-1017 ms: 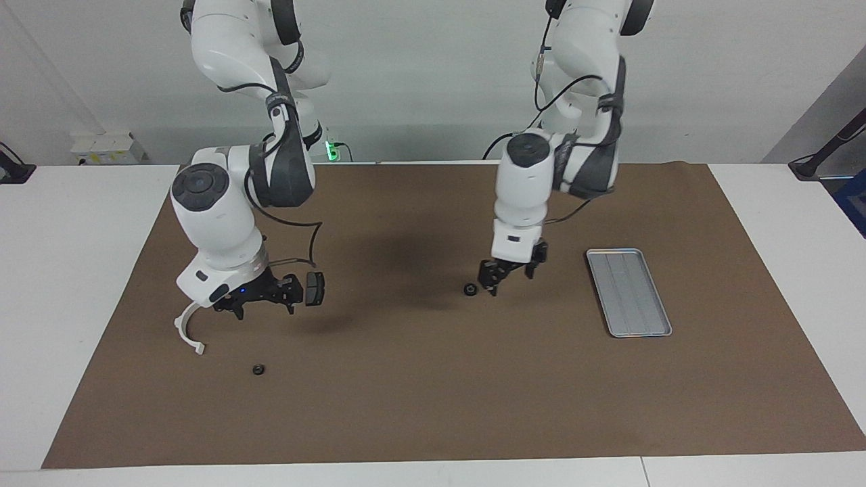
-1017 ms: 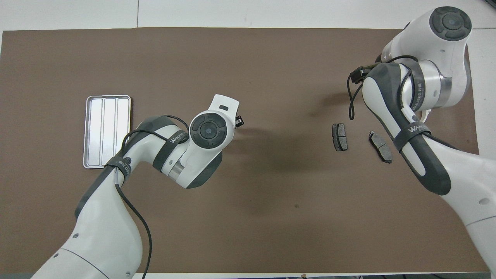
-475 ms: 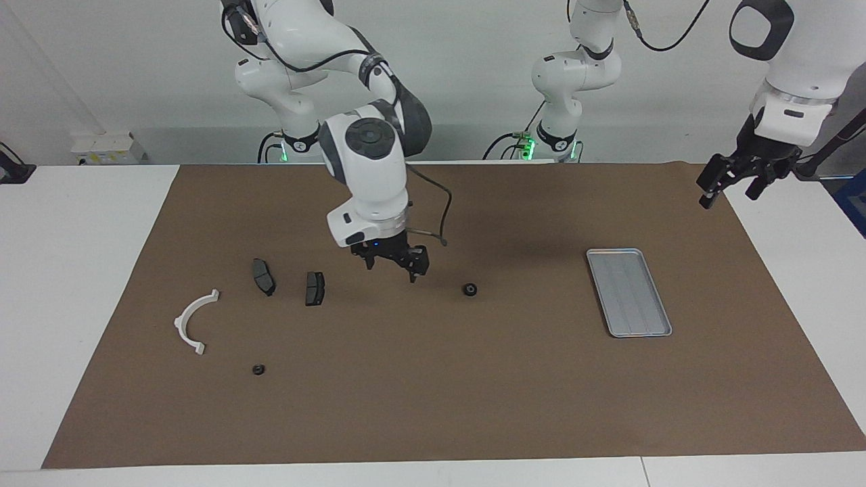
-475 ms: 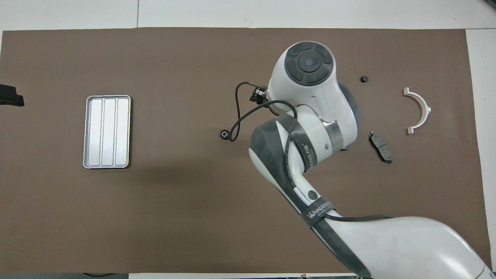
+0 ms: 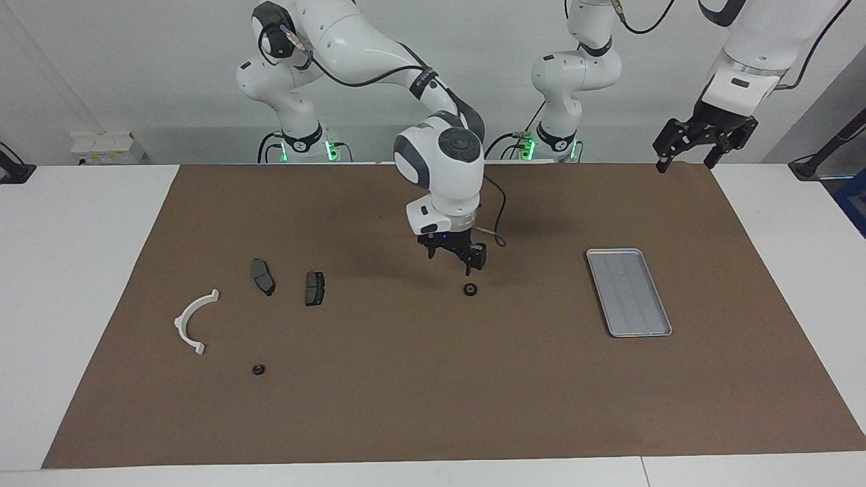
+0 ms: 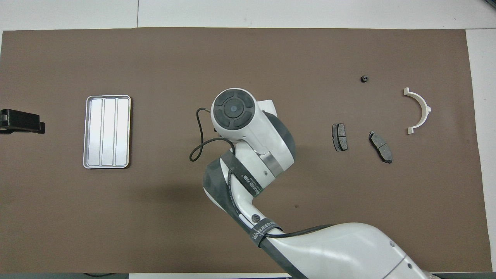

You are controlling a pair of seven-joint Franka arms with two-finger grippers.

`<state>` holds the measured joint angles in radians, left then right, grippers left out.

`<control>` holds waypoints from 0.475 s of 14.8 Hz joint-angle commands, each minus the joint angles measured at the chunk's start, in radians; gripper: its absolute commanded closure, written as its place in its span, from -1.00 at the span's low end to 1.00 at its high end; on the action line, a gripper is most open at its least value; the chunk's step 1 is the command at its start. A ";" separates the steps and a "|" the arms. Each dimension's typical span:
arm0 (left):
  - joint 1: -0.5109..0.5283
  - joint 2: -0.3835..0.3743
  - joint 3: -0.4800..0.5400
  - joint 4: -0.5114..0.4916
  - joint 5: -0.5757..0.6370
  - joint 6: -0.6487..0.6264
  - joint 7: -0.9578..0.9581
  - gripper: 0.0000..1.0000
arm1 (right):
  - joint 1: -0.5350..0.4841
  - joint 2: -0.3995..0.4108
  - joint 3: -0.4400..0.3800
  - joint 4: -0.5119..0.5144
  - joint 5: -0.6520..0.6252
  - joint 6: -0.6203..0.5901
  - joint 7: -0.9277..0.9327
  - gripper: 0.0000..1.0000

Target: Place bearing gear from tray to pile

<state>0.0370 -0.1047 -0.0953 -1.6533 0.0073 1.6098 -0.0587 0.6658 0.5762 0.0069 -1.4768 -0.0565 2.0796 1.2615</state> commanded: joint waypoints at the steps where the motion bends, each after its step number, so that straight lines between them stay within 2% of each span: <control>1: -0.034 -0.035 0.008 -0.104 -0.026 0.120 -0.016 -1.00 | -0.005 0.063 -0.002 0.027 -0.022 0.039 0.036 -1.00; 5: -0.037 -0.027 0.011 -0.109 -0.023 0.107 -0.006 -1.00 | 0.024 0.102 -0.002 0.033 -0.009 0.083 0.053 -1.00; 7: -0.037 -0.024 0.011 -0.106 -0.017 0.078 -0.004 -1.00 | 0.029 0.134 -0.002 0.078 -0.009 0.071 0.067 -1.00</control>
<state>0.0066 -0.1046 -0.0945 -1.7354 -0.0011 1.7030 -0.0651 0.6852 0.6641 0.0031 -1.4595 -0.0639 2.1523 1.2933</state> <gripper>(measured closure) 0.000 0.000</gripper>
